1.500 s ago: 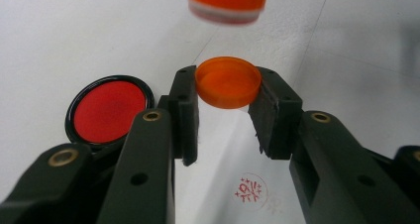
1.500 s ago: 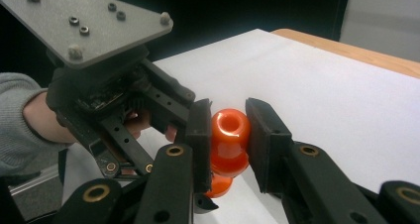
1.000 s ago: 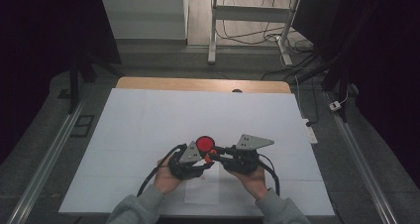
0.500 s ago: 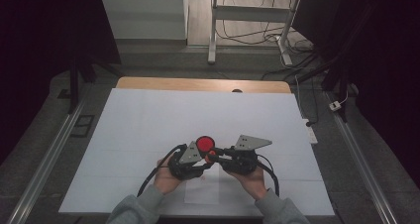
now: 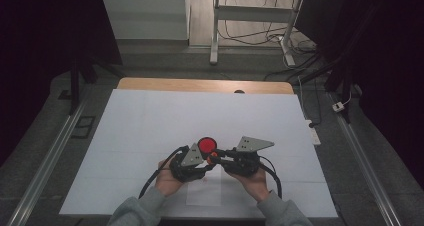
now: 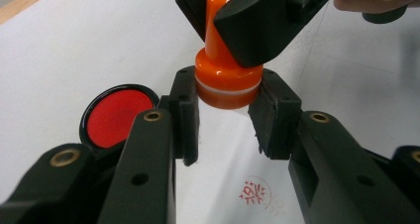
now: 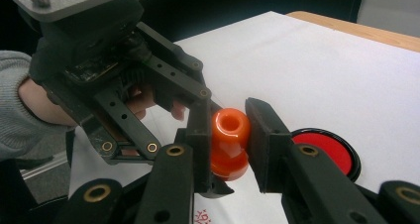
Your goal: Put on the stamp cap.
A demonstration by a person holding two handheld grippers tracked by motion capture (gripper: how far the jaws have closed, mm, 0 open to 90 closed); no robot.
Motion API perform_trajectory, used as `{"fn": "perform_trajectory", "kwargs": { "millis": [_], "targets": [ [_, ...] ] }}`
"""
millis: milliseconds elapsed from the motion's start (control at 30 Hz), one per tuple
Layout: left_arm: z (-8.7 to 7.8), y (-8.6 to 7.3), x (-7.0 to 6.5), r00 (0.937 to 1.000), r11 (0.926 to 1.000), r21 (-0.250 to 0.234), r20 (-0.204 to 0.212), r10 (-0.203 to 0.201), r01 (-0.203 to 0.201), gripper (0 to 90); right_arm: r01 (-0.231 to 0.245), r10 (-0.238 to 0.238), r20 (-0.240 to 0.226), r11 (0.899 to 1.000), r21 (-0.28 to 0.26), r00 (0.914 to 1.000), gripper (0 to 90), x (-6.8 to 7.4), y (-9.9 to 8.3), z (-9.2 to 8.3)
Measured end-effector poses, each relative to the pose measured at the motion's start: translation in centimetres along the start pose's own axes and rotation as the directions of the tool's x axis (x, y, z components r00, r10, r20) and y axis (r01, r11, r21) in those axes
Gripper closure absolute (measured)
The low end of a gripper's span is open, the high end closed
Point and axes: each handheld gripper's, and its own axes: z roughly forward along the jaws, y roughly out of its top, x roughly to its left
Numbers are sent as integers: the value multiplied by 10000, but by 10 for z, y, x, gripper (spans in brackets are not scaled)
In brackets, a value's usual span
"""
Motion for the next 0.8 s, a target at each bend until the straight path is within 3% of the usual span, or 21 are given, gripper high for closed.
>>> {"fn": "perform_trajectory", "kwargs": {
  "millis": [300,567,800],
  "targets": [
    [0,0,-2,9998,9998,122,-168,125,-123,650,101,-101,43,9999,2,9999,723,1,-2,1],
    [-2,1,-2,9999,9999,-98,-124,-117,115,650,-130,127,-88,9994,-312,9999,726,-1,-4,0],
    [0,-1,-1,9999,9996,267,-101,-94,96,649,-110,108,-55,9997,-211,9999,726,0,-8,3]
  ]
}}
